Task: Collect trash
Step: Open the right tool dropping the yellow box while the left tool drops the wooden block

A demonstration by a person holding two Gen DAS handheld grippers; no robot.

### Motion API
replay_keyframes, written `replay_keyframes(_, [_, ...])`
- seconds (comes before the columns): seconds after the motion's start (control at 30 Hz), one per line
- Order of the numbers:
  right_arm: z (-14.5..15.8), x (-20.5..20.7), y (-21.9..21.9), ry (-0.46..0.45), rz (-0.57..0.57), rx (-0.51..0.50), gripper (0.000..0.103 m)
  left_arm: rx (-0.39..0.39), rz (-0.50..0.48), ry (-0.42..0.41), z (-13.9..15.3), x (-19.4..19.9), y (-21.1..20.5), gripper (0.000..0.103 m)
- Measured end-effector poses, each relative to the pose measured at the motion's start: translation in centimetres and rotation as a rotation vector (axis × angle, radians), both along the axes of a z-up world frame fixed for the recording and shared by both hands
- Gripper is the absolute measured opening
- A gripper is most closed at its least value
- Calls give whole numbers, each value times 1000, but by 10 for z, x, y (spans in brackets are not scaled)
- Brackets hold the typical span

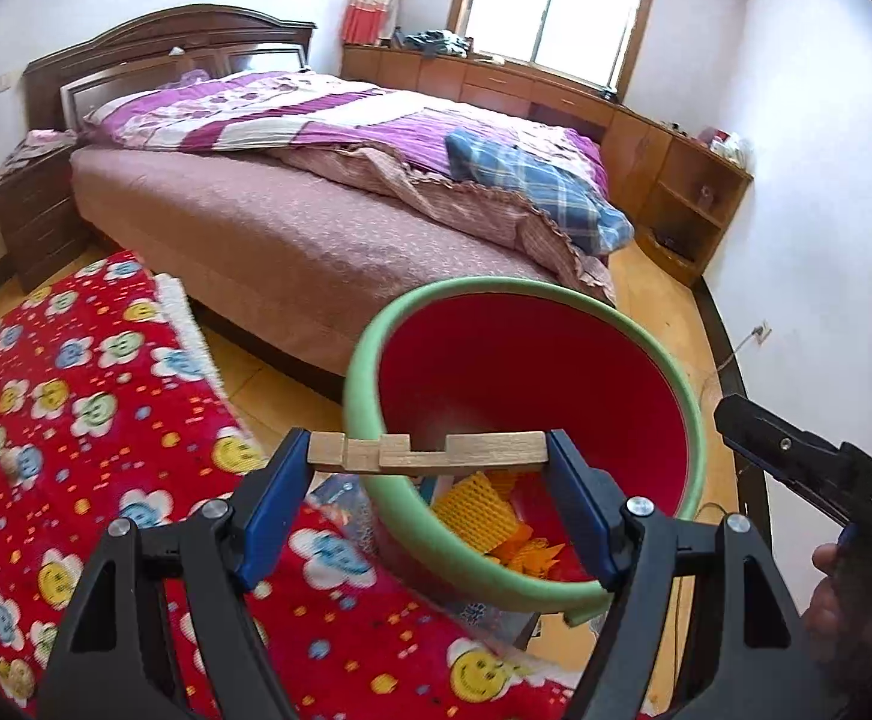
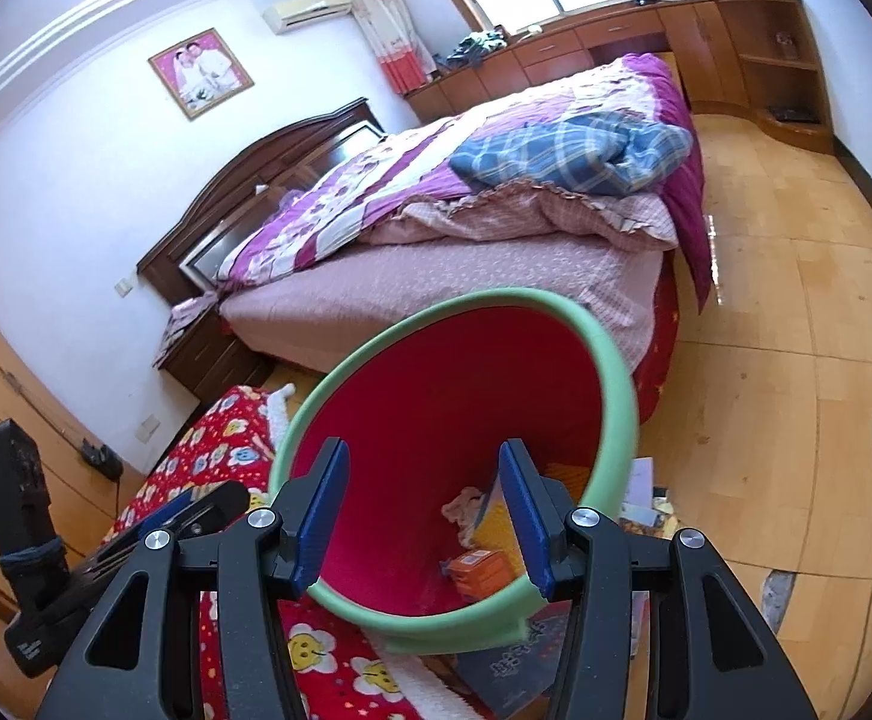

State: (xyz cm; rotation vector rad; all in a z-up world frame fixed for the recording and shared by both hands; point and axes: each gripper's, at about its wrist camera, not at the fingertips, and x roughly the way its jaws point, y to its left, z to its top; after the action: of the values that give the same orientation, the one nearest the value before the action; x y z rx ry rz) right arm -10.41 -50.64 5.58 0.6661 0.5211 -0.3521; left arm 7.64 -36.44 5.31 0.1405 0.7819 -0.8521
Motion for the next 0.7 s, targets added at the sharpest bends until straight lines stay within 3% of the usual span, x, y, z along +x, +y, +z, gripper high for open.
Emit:
replay_keyframes(0.2, [-9, -5, -10, 16, -23, 20, 53, 48, -5, 21, -15, 5, -18, 77])
replay_keyframes(0.37, [-13, -5, -9, 30, -22, 29, 53, 36, -9, 57, -23, 10, -19, 81])
replay_keyframes(0.7, [-12, -1, 5, 40, 6, 21, 53, 35, 17, 62, -16, 4, 0, 82])
